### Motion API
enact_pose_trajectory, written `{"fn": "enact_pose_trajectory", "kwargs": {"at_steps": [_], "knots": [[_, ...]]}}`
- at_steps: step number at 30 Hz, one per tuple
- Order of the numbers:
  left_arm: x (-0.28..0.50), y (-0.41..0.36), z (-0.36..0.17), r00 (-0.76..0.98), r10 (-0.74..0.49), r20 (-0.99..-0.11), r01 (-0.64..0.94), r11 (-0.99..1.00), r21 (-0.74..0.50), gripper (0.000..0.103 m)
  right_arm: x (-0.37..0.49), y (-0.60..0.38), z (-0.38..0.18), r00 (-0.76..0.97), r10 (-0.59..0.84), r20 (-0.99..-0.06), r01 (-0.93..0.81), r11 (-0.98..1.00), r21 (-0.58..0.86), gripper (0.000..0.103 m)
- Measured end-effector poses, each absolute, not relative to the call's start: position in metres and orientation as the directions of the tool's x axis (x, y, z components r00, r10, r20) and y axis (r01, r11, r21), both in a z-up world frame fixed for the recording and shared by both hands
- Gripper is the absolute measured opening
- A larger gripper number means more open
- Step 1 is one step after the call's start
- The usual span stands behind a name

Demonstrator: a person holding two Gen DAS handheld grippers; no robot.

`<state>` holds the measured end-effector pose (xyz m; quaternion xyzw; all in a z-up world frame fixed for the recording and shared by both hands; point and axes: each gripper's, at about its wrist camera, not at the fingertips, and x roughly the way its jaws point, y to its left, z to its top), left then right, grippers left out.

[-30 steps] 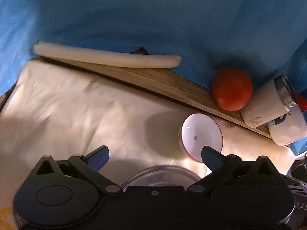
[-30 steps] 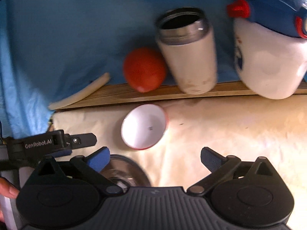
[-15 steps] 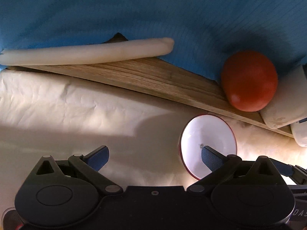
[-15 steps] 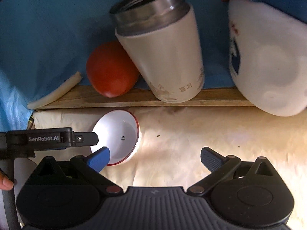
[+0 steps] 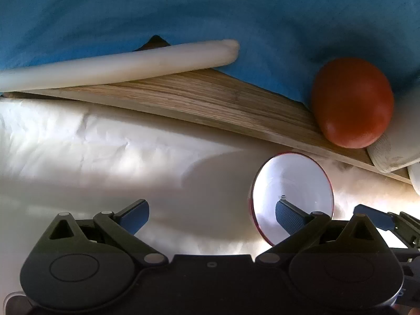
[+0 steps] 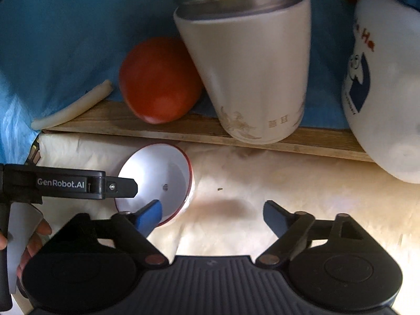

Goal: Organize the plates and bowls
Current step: 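Close both tools on the rim of the second white bowl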

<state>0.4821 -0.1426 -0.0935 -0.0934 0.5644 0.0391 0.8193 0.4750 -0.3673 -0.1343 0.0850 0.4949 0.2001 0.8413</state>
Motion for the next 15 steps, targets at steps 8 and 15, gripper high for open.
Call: {"fn": "enact_pose_trajectory", "kwargs": {"at_steps": [8, 15], "knots": [[0.4836, -0.1494, -0.0968, 0.361, -0.05, -0.931, -0.141, 0.984, -0.107, 0.099, 0.4742, -0.3653, -0.1333, 0.431, 0.421, -0.798, -0.256, 0.905, 0.34, 0.072], [0.4863, -0.1519, -0.0977, 0.344, -0.092, -0.934, -0.11, 0.984, -0.138, 0.079, 0.4769, -0.3587, -0.1322, 0.418, 0.443, -0.793, -0.271, 0.894, 0.356, 0.049]]}}
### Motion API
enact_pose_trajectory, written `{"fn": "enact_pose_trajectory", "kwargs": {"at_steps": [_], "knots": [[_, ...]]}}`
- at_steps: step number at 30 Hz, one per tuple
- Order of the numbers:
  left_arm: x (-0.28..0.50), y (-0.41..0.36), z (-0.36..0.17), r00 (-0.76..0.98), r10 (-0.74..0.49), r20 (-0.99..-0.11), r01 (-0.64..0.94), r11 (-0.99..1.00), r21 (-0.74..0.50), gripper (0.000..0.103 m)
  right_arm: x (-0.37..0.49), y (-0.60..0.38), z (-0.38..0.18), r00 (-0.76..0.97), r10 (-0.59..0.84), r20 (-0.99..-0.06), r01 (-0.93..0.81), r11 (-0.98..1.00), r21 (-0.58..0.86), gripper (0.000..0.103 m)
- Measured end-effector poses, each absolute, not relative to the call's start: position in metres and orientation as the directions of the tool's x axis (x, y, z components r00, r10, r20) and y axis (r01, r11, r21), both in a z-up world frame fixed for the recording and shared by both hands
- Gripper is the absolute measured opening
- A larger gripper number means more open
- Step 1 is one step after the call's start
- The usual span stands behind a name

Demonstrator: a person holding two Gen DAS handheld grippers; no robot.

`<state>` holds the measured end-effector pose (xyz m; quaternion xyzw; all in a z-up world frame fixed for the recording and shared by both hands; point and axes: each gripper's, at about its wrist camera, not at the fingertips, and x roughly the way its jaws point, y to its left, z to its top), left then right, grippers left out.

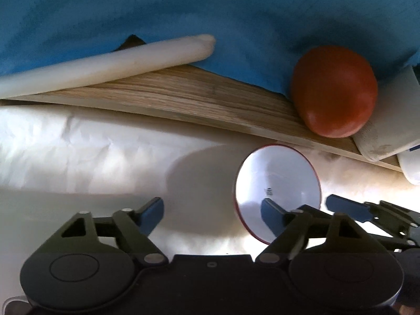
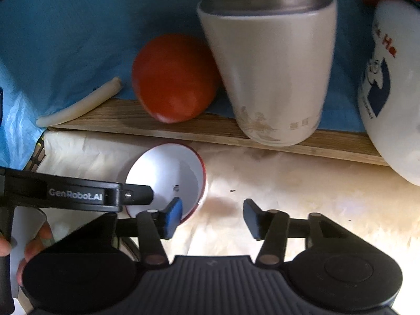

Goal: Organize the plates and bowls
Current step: 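Close both tools on the rim of the second white bowl, then carry the second white bowl and lower it into the first white bowl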

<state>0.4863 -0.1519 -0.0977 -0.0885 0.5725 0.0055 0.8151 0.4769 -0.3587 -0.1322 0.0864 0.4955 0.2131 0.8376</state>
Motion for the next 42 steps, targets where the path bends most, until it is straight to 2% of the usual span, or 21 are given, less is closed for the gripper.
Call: {"fn": "enact_pose_trajectory", "kwargs": {"at_steps": [3, 7, 9, 12, 16, 25, 42], "knots": [[0.488, -0.153, -0.099, 0.339, -0.107, -0.935, -0.104, 0.983, -0.15, 0.069, 0.479, -0.356, -0.132, 0.407, 0.45, -0.795, -0.277, 0.89, 0.362, 0.041], [0.49, -0.155, -0.099, 0.331, -0.123, -0.936, -0.095, 0.982, -0.163, 0.047, 0.48, -0.355, -0.132, 0.385, 0.481, -0.788, -0.284, 0.874, 0.395, 0.034], [0.491, -0.155, -0.099, 0.329, -0.135, -0.935, -0.093, 0.98, -0.174, 0.041, 0.481, -0.355, -0.132, 0.38, 0.491, -0.784, -0.282, 0.869, 0.407, 0.026], [0.489, -0.156, -0.097, 0.329, -0.168, -0.929, -0.087, 0.974, -0.207, 0.029, 0.48, -0.354, -0.131, 0.378, 0.497, -0.781, -0.278, 0.866, 0.417, 0.02], [0.488, -0.158, -0.099, 0.329, -0.199, -0.923, -0.072, 0.969, -0.235, 0.014, 0.48, -0.353, -0.13, 0.382, 0.494, -0.781, -0.271, 0.868, 0.416, 0.018], [0.477, -0.153, -0.097, 0.341, -0.217, -0.915, -0.084, 0.962, -0.26, 0.011, 0.472, -0.351, -0.128, 0.4, 0.478, -0.782, -0.252, 0.878, 0.407, 0.014], [0.404, -0.11, -0.037, 0.459, -0.183, -0.869, -0.131, 0.954, -0.27, 0.011, 0.427, -0.311, -0.075, 0.455, 0.535, -0.711, -0.37, 0.841, 0.396, 0.013]]}}
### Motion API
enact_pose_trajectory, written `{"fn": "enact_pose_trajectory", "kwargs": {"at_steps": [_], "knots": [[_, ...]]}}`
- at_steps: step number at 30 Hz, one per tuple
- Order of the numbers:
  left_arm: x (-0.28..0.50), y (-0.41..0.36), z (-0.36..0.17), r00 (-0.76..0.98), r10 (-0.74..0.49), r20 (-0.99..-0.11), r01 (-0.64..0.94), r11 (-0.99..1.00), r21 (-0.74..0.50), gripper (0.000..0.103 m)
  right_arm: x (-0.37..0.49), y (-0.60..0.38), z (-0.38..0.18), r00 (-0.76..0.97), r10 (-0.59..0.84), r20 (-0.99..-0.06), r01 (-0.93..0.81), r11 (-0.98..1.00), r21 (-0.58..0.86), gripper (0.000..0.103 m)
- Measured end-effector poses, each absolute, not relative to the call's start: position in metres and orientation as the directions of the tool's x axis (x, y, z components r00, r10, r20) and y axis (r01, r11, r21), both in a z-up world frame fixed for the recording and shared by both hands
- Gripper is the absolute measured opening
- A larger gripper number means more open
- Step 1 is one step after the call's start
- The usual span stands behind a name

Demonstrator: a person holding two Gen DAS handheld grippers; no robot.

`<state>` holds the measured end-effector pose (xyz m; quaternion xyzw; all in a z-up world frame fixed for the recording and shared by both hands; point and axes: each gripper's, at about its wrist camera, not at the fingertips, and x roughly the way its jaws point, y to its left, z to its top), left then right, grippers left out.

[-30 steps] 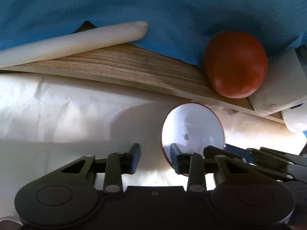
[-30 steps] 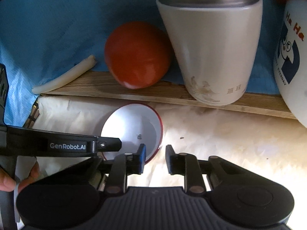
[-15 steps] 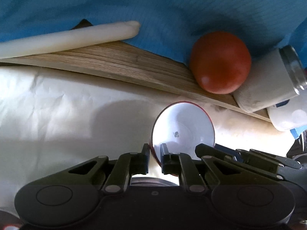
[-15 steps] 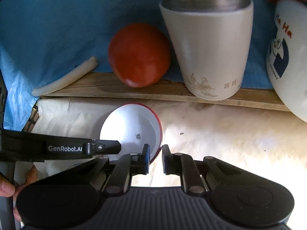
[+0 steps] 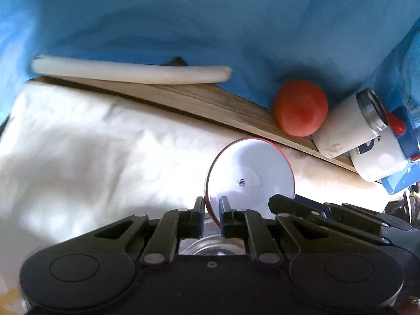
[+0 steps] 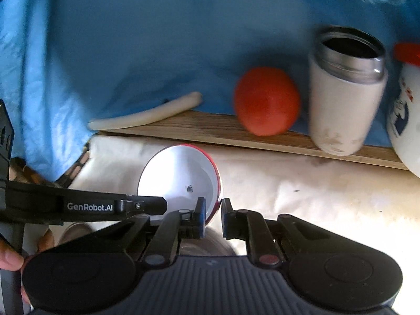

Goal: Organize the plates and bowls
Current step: 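Carry the second white bowl and lower it into the first white bowl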

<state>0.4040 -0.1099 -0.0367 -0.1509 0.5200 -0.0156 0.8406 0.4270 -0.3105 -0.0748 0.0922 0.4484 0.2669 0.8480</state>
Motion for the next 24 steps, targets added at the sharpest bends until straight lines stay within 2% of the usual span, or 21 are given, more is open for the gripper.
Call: {"fn": "enact_pose_trajectory", "kwargs": {"at_steps": [11, 24], "knots": [[0.34, -0.046, -0.013, 0.502, -0.128, -0.855, -0.239, 0.93, -0.28, 0.012, 0.384, -0.244, -0.046, 0.393, 0.615, -0.684, -0.523, 0.761, 0.384, 0.013], [0.288, 0.007, -0.016, 0.46, -0.112, -0.881, -0.32, 0.905, -0.282, 0.012, 0.336, -0.191, -0.05, 0.285, 0.63, -0.723, -0.596, 0.707, 0.381, 0.013]]}}
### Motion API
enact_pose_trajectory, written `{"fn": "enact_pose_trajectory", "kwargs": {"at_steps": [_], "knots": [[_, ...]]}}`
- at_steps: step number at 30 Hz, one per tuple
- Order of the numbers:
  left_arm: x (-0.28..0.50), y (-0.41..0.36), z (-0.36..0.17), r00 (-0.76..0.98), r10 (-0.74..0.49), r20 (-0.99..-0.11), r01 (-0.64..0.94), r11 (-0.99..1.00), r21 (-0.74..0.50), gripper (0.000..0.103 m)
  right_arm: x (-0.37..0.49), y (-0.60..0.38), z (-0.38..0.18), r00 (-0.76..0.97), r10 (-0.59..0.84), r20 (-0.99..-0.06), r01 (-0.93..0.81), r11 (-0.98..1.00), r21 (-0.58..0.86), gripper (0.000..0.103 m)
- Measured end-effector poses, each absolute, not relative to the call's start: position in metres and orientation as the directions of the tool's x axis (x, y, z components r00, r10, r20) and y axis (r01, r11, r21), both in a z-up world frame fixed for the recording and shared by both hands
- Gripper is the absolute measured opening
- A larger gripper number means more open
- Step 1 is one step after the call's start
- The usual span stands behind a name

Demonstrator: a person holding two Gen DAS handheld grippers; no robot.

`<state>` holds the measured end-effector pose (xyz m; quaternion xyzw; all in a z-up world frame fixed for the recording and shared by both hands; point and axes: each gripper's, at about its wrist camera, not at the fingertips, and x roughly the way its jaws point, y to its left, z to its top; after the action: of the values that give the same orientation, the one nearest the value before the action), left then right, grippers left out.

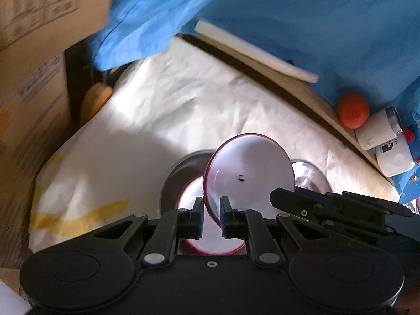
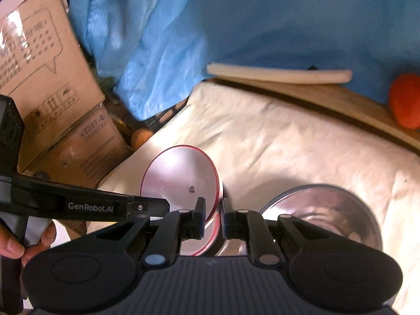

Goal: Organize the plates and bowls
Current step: 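Carry the second white bowl and lower it into the first white bowl, then open both tools to release the stacked white bowls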

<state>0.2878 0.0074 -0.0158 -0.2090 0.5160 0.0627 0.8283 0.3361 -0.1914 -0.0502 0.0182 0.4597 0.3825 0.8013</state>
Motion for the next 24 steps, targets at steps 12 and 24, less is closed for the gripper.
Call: {"fn": "enact_pose_trajectory", "kwargs": {"at_steps": [12, 24], "knots": [[0.273, 0.018, -0.025, 0.422, -0.132, -0.897, -0.305, 0.911, -0.278, 0.013, 0.319, -0.182, -0.064, 0.247, 0.591, -0.768, -0.543, 0.74, 0.396, 0.013], [0.277, 0.016, -0.029, 0.403, -0.126, -0.906, -0.295, 0.92, -0.259, 0.014, 0.321, -0.184, -0.069, 0.236, 0.579, -0.78, -0.516, 0.755, 0.404, 0.014]]}}
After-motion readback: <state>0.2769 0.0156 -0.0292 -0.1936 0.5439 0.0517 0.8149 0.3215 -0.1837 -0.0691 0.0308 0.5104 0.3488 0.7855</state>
